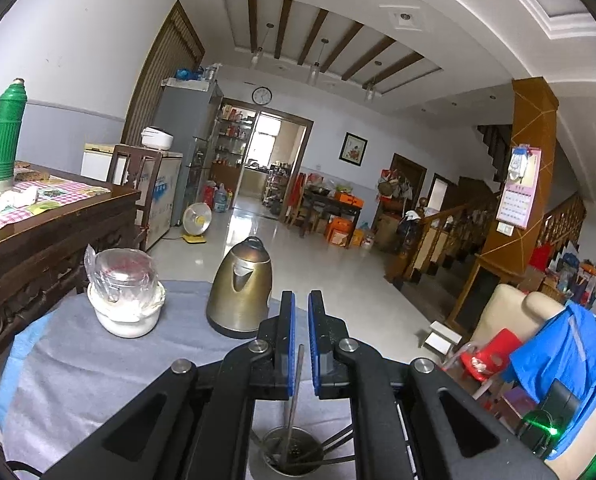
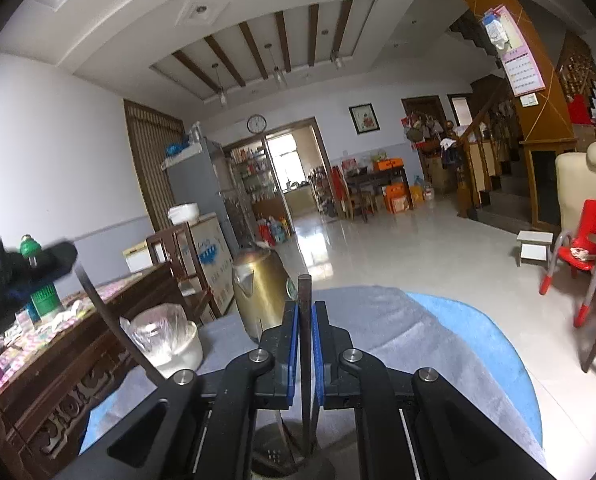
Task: Organize utensils
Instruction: 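Carry the chopsticks over the grey holder cup and lower them in with both grippers, then open both grippers to release the chopsticks into the cup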
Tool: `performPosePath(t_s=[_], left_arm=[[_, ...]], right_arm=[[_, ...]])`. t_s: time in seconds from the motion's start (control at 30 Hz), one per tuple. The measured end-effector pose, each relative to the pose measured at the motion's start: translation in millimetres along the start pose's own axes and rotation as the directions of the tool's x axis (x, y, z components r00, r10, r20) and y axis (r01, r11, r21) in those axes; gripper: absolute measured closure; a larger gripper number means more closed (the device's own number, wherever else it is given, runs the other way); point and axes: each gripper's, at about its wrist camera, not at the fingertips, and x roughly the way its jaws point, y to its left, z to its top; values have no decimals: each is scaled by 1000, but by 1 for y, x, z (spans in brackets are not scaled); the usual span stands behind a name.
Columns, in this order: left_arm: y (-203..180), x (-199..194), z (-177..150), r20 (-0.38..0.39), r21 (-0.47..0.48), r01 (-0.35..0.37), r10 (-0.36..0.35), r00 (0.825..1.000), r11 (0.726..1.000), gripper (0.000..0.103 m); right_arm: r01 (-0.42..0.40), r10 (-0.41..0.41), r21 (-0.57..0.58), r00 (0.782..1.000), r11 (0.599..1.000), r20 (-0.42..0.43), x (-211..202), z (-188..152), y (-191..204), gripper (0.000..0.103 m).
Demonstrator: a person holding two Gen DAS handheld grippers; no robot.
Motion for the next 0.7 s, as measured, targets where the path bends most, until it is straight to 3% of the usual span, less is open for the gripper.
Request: performPosePath(t_s=[0.17, 0.33, 0.43, 0.5, 0.57, 0.6, 0.7], left_arm=[[5, 10, -11, -41, 0, -20, 20, 999, 1000, 96], [18, 0, -6, -42, -39, -20, 18, 999, 999, 96], [28, -15, -2, -28, -51, -42, 41, 999, 998, 94], [38, -23, -2, -26, -54, -67, 66, 997, 996, 87], [49, -28, -3, -31, -53, -99, 98, 995, 994, 74], [56, -31, -5, -38, -53, -117, 115, 993, 992, 70], [76, -36, -14, -63, -55, -163, 159, 985, 985, 69]], right_arm=[[-7, 7, -5, 999, 1000, -50, 1, -9, -6, 95], [-64, 68, 41, 993, 997, -100, 3, -1, -9, 93], [-77, 82, 51, 992, 996, -98, -3, 3, -10, 81], [-87, 92, 73, 994, 994, -60, -12, 6, -13, 57], [-101, 103, 87, 995, 991, -14, -21, 10, -15, 45], [-108, 107, 87, 994, 990, 14, -28, 12, -16, 45], [-107, 104, 55, 993, 993, 63, -44, 16, -15, 45]])
